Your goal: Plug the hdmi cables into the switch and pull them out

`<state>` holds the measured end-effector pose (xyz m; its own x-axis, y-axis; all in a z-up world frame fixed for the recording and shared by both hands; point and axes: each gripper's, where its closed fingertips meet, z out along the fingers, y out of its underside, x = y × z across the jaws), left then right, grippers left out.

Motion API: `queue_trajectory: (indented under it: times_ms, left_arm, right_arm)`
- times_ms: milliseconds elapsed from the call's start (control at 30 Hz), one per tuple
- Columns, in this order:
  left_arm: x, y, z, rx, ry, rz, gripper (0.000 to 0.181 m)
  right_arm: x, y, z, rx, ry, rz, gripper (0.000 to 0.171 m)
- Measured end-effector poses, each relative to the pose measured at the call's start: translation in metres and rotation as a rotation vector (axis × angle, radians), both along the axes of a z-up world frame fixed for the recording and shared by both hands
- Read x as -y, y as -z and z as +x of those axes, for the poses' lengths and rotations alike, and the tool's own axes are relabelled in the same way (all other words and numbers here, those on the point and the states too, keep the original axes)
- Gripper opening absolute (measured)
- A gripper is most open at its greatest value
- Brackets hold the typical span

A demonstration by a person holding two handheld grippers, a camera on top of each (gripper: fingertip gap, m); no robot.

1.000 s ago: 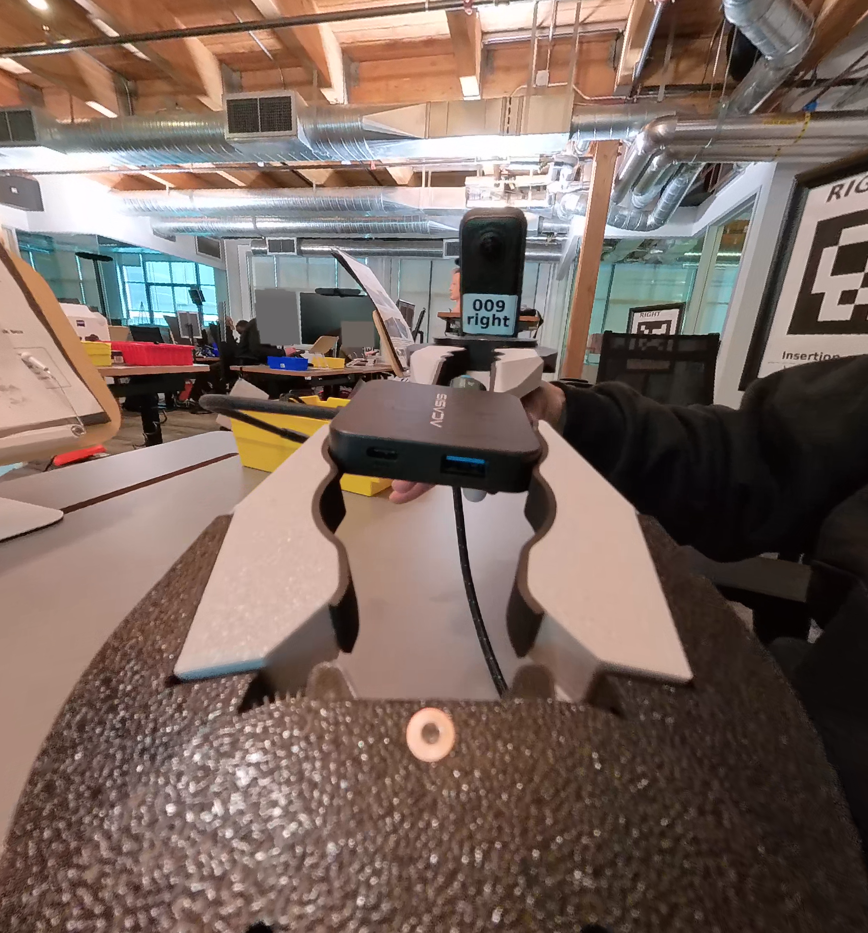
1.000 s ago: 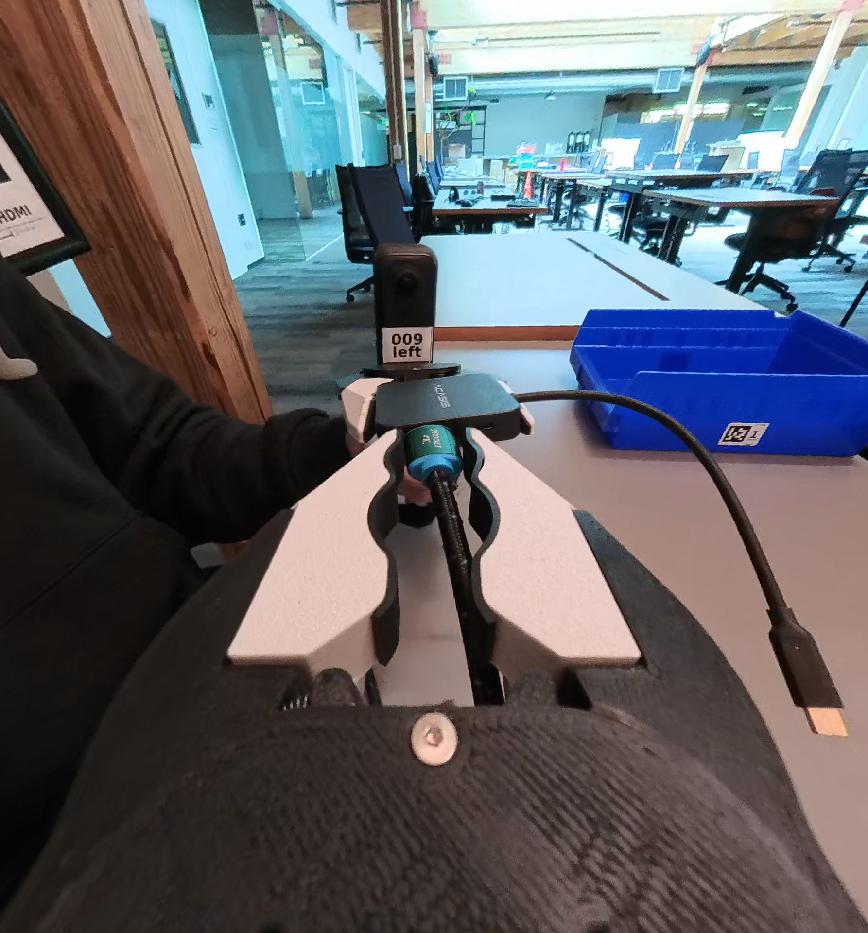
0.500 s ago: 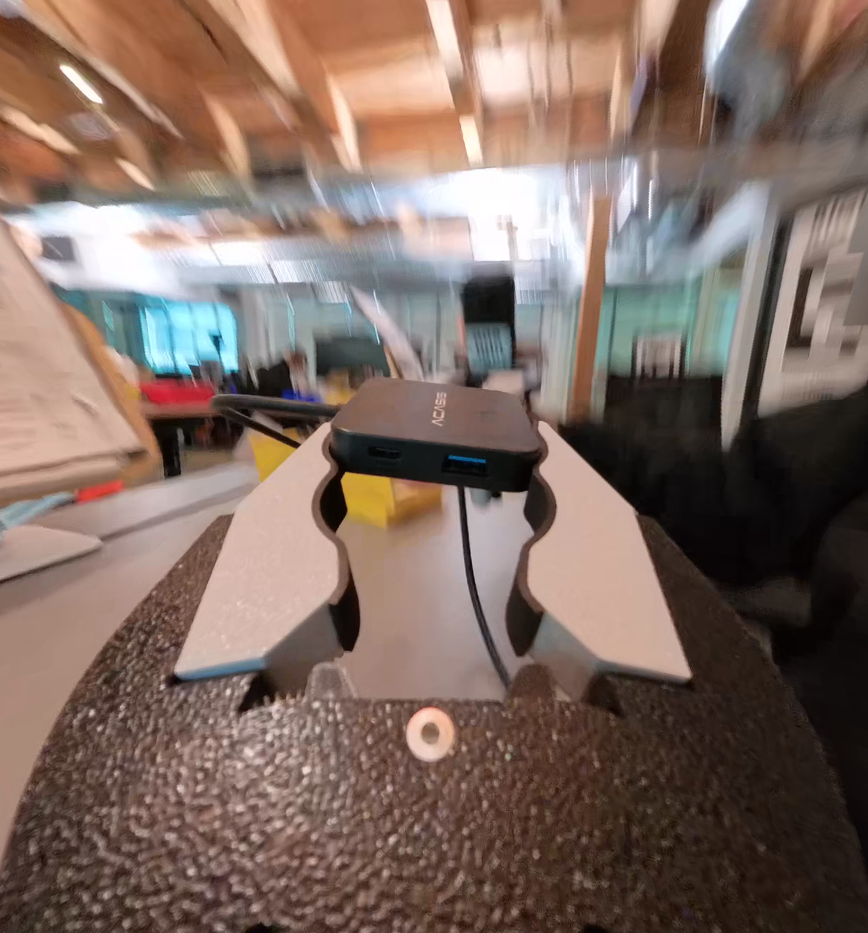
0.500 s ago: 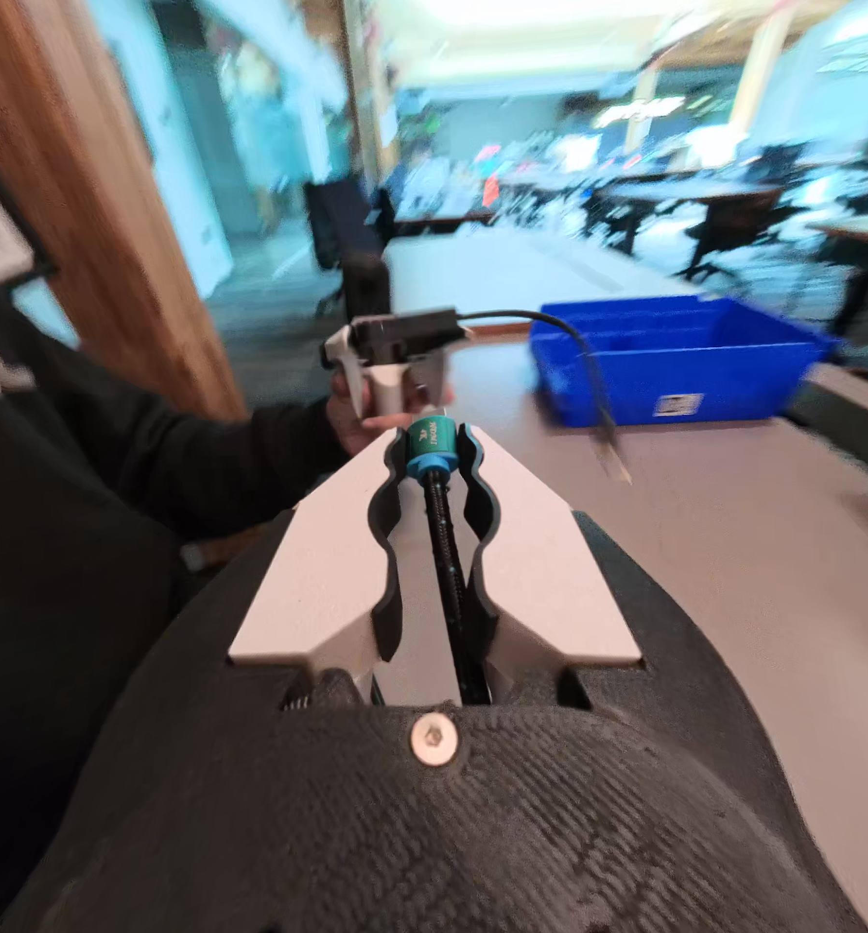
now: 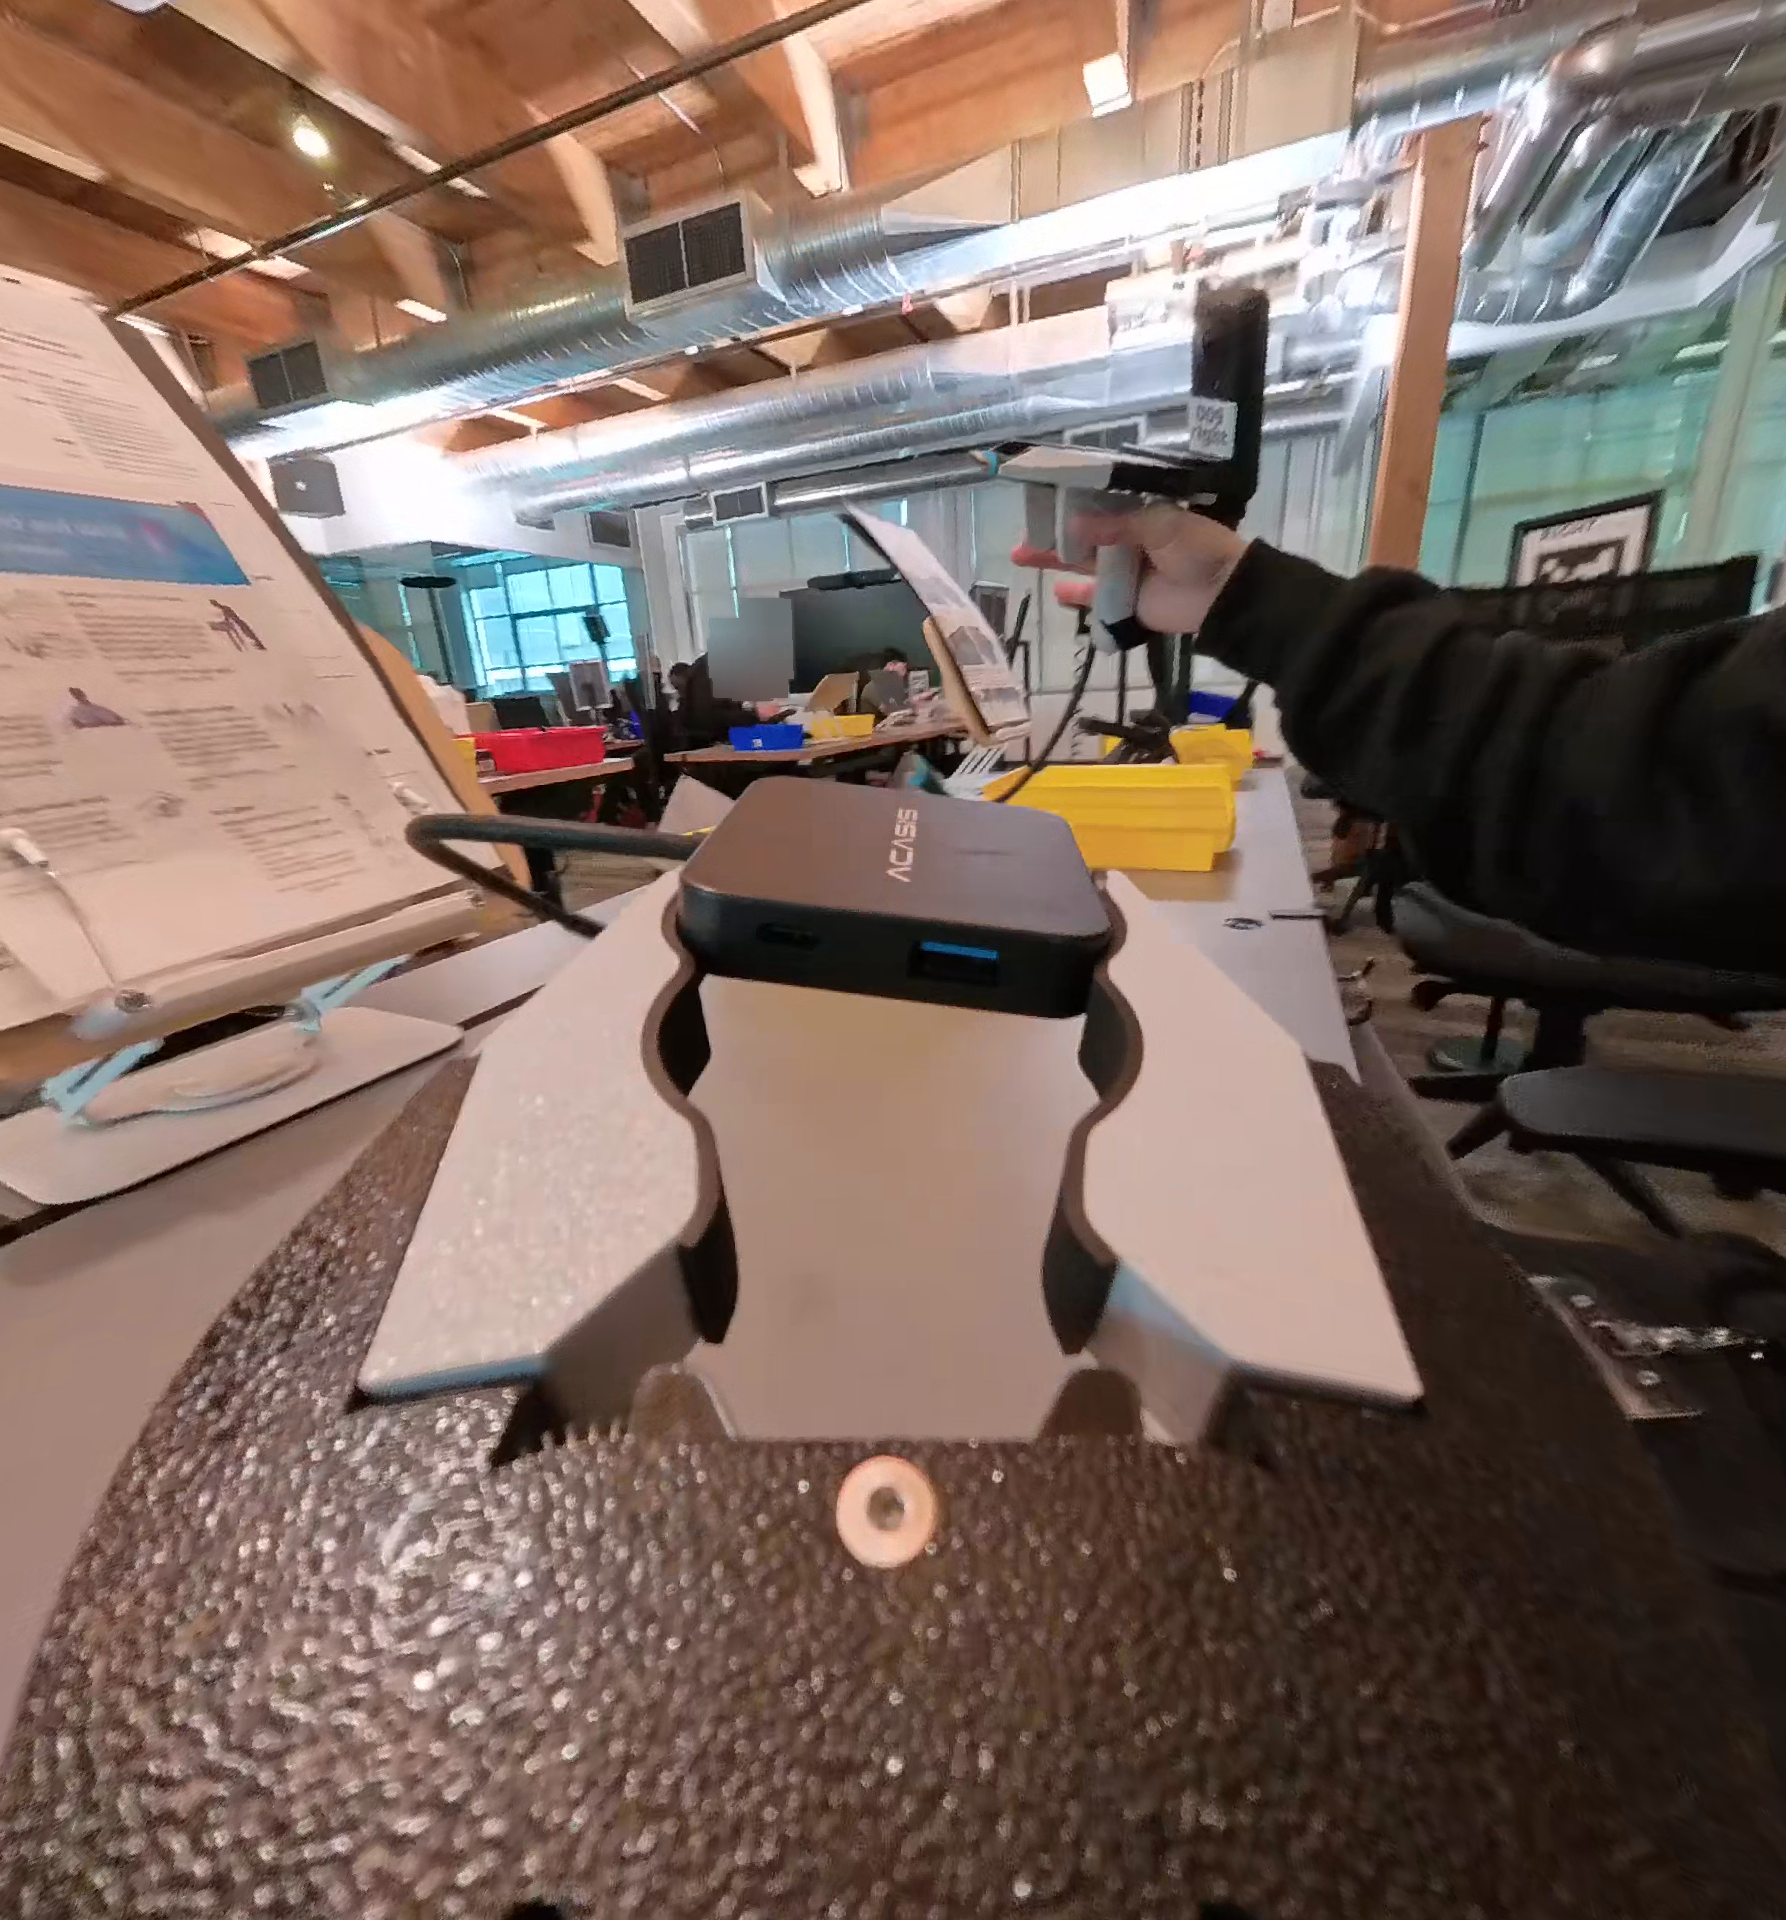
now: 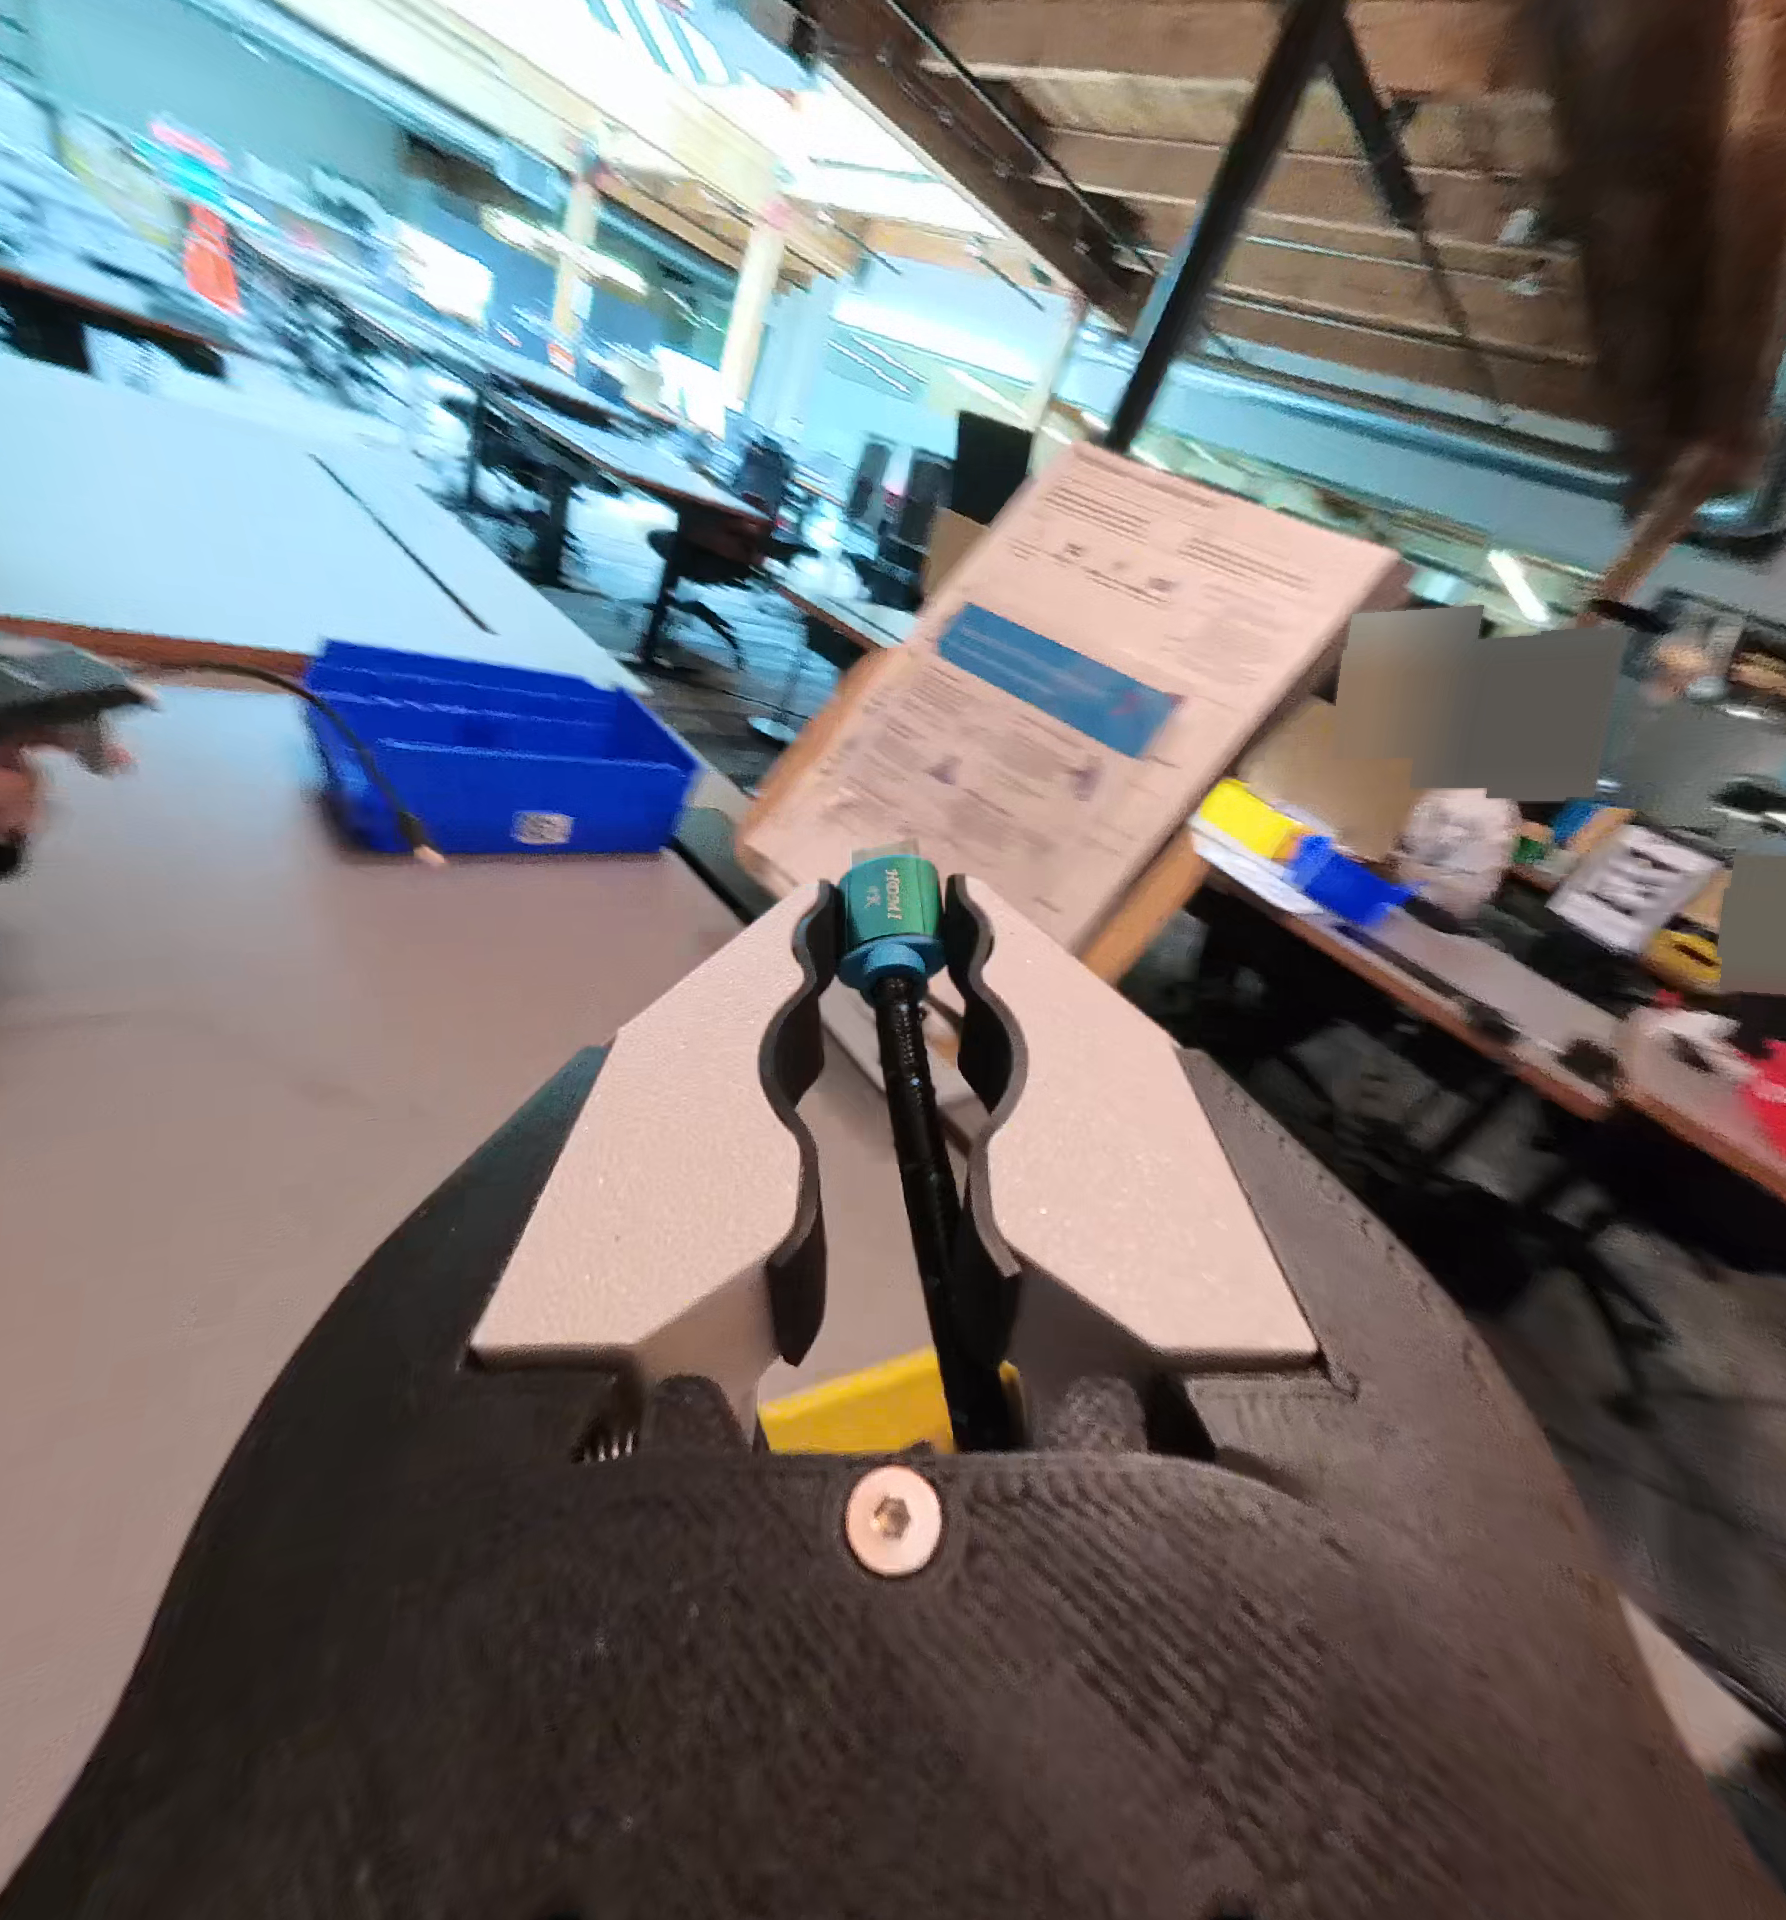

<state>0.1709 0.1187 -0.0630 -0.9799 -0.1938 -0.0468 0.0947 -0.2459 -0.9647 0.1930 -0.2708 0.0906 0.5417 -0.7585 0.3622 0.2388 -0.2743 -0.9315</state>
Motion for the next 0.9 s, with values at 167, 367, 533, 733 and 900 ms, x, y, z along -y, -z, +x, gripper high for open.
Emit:
queue_trajectory:
  times_ms: [167, 367, 533, 733, 900]
  left_arm:
    - [0.002, 0.004, 0.003, -0.042, 0.026, -0.035, 0.070]
    - [0.008, 0.012, 0.005, -0.068, 0.046, -0.032, 0.070]
    - [0.014, 0.018, 0.007, -0.104, 0.068, -0.046, 0.070]
    - [0.017, 0.024, 0.008, -0.100, 0.059, -0.007, 0.070]
    - [0.023, 0.033, 0.008, -0.132, 0.084, -0.006, 0.070]
  right_arm:
    - [0.082, 0.020, 0.028, -0.097, 0.237, -0.177, 0.020]
    - [0.088, 0.107, 0.076, -0.275, 0.270, -0.370, 0.019]
    - [0.089, 0.212, 0.113, -0.562, 0.286, -0.805, 0.019]
    - [0.072, 0.287, 0.122, -0.885, 0.189, -0.766, 0.018]
    - [0.078, 0.313, 0.117, -0.897, 0.227, -1.019, 0.045]
